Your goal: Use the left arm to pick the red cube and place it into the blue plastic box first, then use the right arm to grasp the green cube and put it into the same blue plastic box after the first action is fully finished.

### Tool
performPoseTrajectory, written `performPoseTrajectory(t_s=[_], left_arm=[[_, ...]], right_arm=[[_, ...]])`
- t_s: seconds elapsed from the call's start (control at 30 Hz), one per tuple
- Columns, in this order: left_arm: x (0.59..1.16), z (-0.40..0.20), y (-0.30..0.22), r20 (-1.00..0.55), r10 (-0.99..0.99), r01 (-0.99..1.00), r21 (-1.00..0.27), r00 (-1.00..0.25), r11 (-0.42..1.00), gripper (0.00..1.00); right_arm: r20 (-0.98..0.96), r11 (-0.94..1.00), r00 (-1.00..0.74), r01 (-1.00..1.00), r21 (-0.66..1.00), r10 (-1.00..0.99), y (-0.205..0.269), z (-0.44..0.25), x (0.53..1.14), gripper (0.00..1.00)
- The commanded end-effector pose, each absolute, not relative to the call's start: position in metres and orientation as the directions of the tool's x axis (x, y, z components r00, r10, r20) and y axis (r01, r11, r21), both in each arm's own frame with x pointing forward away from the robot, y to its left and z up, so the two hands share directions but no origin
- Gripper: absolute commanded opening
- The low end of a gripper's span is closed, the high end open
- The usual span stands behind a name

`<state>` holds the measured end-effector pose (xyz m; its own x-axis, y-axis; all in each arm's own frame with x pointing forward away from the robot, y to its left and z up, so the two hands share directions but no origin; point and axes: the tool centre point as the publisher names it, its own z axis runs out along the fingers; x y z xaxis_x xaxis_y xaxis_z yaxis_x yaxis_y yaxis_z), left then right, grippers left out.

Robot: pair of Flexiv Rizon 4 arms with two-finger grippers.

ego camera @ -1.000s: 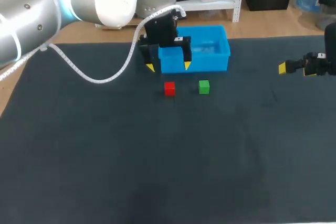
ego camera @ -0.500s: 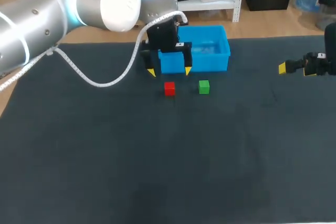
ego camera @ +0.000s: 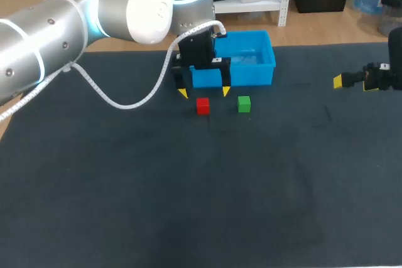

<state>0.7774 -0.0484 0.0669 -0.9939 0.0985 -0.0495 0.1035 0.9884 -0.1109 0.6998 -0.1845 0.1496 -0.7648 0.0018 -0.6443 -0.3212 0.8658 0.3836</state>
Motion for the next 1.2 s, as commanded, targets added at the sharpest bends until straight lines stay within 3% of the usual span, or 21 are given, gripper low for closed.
performPoseTrajectory(t_s=[0.03, 1.2], left_arm=[[0.782, 0.063, -0.049, -0.04, 0.1, 0.104, -0.11, -0.994, 0.988, 1.0], [0.791, 0.025, -0.048, 0.016, 0.091, 0.089, -0.082, -0.996, 0.993, 1.0]], right_arm=[[-0.644, 0.866, -0.765, -0.321, 0.383, 0.001, -0.185, 0.15, 0.7, 1.0], [-0.644, 0.866, -0.765, -0.321, 0.383, 0.001, -0.185, 0.15, 0.7, 1.0]])
